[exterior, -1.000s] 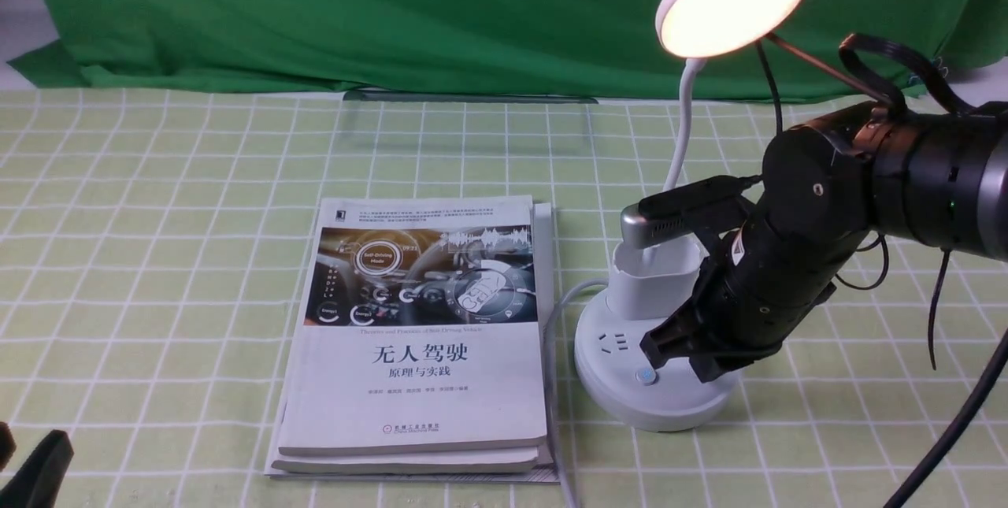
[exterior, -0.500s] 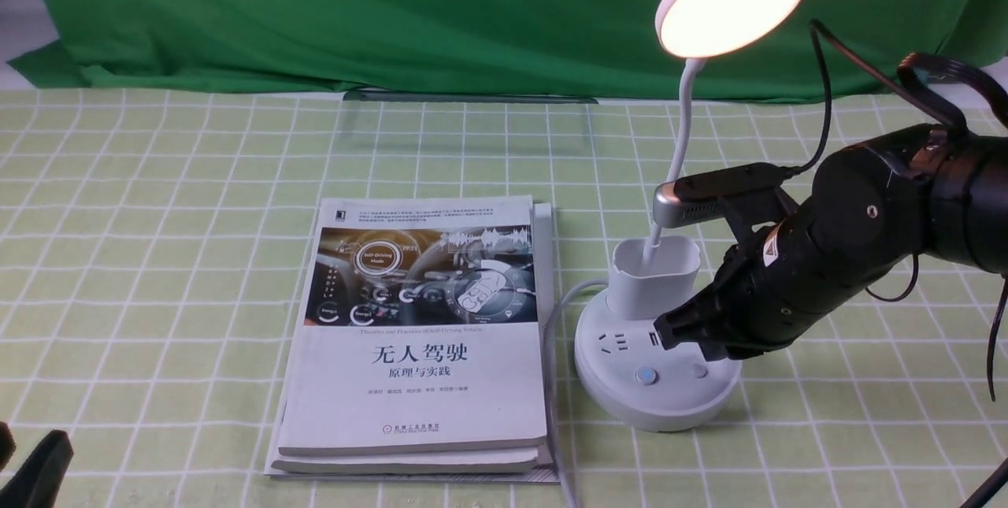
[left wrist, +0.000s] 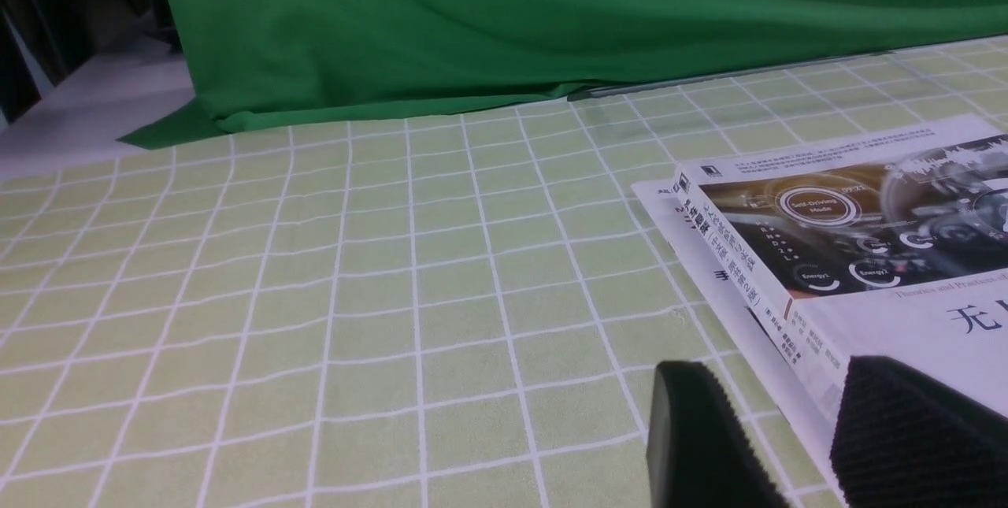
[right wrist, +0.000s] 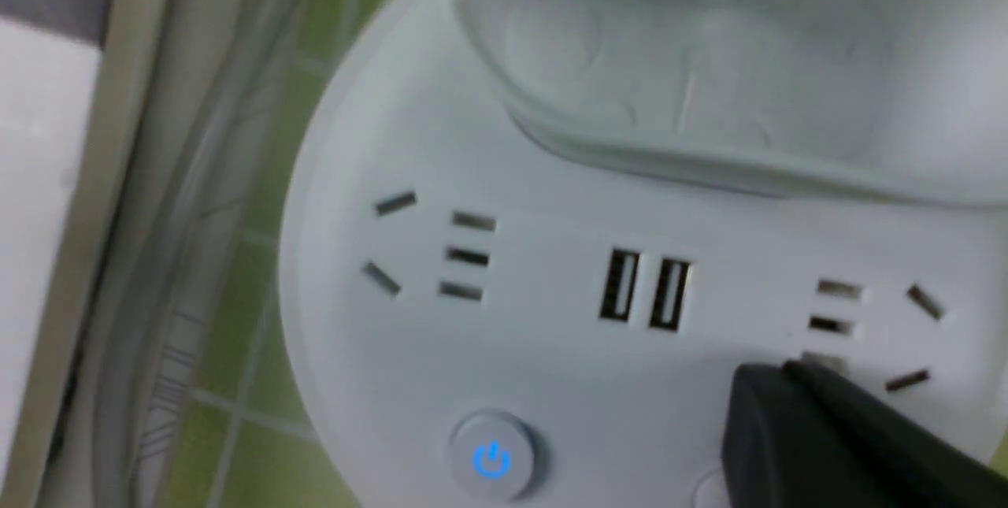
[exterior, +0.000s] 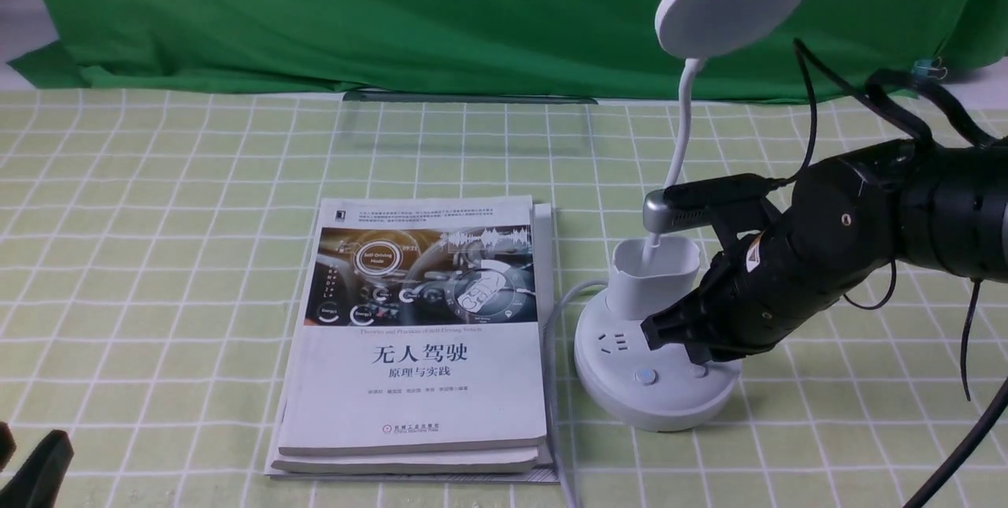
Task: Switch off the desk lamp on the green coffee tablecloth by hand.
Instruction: 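Press the power button on the lamp base to turn the lamp off with the right gripper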
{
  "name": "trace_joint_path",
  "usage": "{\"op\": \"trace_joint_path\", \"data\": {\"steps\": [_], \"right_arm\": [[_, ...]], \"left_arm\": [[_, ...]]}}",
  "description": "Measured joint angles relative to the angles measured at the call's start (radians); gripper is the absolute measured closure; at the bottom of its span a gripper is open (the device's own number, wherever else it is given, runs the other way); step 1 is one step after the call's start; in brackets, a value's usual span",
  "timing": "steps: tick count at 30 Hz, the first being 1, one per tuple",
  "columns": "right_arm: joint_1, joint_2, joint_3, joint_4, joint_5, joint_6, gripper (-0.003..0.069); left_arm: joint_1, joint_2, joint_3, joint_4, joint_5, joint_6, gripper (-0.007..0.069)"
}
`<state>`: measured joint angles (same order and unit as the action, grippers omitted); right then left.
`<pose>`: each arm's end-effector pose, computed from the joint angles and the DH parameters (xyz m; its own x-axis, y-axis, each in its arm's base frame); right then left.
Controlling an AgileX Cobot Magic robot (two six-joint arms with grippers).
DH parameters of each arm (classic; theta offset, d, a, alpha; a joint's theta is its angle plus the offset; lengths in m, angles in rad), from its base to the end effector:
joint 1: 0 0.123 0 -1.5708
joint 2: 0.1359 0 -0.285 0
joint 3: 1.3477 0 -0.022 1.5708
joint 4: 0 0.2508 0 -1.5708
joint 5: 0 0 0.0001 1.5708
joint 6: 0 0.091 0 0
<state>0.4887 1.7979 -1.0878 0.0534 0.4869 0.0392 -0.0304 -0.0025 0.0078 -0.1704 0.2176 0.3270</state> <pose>0.3152 0.1702 0.1795 -0.8289 -0.3431 -0.4418 -0.4091 0.9104 0.0607 0.0557 -0.0050 0.1912 -0.1198 0.1635 -0.9792 0.0869 0.9843 0.1537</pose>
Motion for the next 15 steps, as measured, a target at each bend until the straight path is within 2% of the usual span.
{"op": "trace_joint_path", "data": {"steps": [15], "right_arm": [[0.000, -0.088, 0.010, -0.003, 0.022, -0.008, 0.0615]], "left_arm": [[0.000, 0.000, 0.000, 0.000, 0.000, 0.000, 0.0382]]}}
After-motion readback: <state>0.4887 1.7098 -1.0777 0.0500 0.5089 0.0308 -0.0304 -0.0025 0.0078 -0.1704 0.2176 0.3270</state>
